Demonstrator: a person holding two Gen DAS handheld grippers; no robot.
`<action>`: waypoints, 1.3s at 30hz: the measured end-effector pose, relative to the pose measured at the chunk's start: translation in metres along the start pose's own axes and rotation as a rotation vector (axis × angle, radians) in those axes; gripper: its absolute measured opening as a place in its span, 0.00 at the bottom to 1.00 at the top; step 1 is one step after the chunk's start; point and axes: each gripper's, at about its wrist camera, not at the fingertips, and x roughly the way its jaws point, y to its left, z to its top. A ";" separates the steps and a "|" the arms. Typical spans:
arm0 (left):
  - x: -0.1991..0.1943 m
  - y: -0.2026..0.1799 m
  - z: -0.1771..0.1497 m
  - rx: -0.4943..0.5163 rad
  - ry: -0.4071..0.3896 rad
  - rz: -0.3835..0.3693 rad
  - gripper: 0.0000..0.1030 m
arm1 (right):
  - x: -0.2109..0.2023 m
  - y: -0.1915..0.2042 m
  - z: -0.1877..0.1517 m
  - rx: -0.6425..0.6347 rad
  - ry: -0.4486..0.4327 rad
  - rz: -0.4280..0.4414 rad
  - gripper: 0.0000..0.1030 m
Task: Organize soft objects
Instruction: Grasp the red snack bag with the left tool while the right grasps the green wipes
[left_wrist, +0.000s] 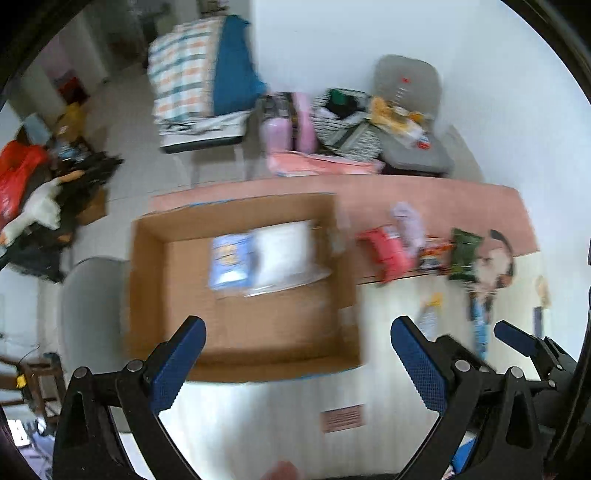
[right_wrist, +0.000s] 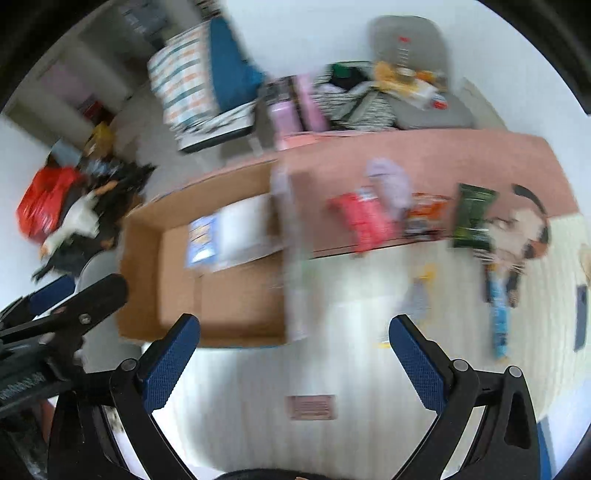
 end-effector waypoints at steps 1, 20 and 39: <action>0.008 -0.015 0.009 0.012 0.015 -0.003 1.00 | 0.000 -0.019 0.010 0.026 -0.008 -0.025 1.00; 0.315 -0.131 0.115 -0.100 0.605 -0.019 0.97 | 0.177 -0.265 0.144 0.335 0.260 -0.107 0.84; 0.334 -0.167 0.078 -0.019 0.567 0.089 0.46 | 0.258 -0.272 0.142 0.339 0.385 -0.177 0.65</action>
